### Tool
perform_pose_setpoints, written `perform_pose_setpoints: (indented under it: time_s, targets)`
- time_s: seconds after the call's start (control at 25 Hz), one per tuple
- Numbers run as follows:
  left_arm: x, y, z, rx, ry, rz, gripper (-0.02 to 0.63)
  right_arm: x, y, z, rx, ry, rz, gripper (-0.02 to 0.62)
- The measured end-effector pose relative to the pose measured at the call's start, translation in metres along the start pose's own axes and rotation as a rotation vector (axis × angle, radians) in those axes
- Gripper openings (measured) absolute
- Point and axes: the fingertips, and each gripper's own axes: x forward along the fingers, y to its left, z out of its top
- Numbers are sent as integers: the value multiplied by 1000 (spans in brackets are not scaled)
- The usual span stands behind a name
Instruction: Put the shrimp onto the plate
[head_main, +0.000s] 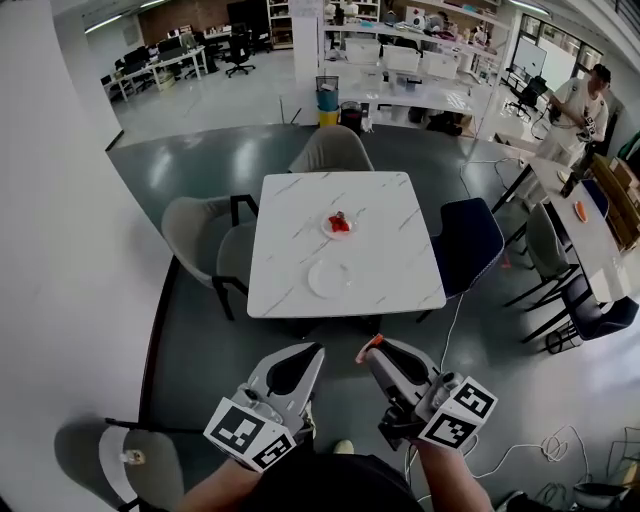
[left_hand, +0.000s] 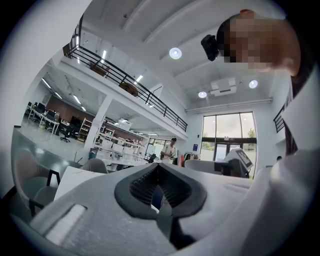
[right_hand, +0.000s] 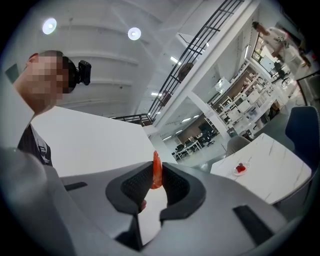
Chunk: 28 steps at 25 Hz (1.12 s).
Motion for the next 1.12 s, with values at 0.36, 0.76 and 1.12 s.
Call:
perform_pose_setpoints:
  time_s: [0.36, 0.76, 1.12]
  targets:
    - [53, 93, 19, 16, -2, -80, 8, 87, -50, 8, -6, -5, -63, 57]
    - [99, 159, 8, -18, 11, -149, 8, 137, -112, 7, 15, -3, -167, 57]
    - [159, 210, -6, -26, -9, -106, 8, 181, -194, 5, 19, 76, -153, 57]
